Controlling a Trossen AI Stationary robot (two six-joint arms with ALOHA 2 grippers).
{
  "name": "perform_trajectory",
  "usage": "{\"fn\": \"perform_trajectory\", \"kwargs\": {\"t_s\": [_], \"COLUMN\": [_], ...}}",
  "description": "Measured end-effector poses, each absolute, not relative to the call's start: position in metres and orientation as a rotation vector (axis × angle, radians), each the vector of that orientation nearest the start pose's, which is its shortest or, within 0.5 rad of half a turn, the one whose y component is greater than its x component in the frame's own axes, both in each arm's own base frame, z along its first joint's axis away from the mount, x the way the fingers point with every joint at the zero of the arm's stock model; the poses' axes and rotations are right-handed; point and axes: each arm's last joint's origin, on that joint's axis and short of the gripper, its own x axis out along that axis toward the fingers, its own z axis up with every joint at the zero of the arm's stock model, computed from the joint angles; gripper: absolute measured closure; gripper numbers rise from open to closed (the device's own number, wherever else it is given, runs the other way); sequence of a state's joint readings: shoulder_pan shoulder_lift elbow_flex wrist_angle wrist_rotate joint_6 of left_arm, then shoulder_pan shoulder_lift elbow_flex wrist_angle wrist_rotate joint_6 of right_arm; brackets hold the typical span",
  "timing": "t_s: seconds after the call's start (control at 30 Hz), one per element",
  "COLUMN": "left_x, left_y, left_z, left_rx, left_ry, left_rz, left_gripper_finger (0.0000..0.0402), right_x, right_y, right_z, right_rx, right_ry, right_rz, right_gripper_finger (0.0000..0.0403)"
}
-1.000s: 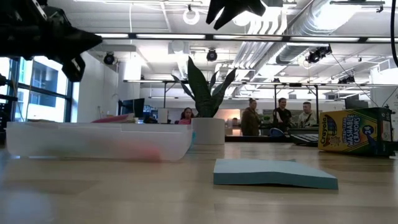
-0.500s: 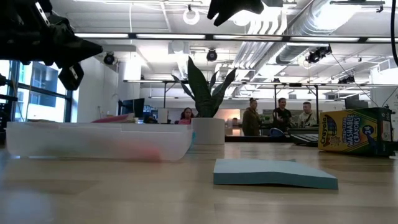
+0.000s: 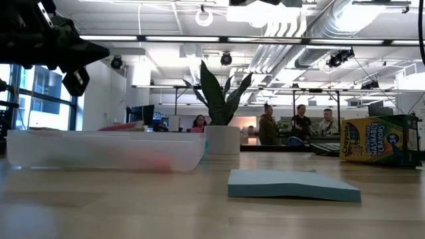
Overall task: Pack school essentials
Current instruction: Put the blue sticky note into the blue supply box
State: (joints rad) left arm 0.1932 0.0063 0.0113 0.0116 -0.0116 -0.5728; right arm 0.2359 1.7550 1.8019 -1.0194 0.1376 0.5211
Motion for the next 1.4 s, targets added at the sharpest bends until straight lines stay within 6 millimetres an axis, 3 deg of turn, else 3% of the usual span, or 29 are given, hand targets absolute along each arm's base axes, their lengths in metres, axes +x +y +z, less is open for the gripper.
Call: {"fn": "perform_trajectory", "kwargs": {"t_s": [0.27,0.47,0.87,1.03,1.4], "left_x": [0.095,0.095,0.095,0.095,0.095], "left_y": [0.019,0.019,0.019,0.019,0.019], "left_z": [0.168,0.168,0.168,0.168,0.168], "left_rx": [-0.569,-0.569,-0.569,-0.569,-0.569], "left_ry": [-0.075,-0.075,-0.075,-0.075,-0.076], "left_rz": [0.194,0.194,0.194,0.194,0.194], "left_gripper_finger": [0.0399,0.0399,0.0398,0.0398,0.0398], "right_x": [0.355,0.35,0.344,0.352,0.363], "right_y": [0.118,0.141,0.145,0.157,0.17], "right_z": [0.344,0.342,0.337,0.316,0.281], "right_rx": [0.273,0.211,0.148,0.091,0.087], "right_ry": [1.017,0.96,1.002,1.072,1.201], "right_rz": [0.024,-0.06,-0.097,-0.057,-0.05], "right_gripper_finger": [0.03,0.03,0.0287,0.0228,0.003]}}
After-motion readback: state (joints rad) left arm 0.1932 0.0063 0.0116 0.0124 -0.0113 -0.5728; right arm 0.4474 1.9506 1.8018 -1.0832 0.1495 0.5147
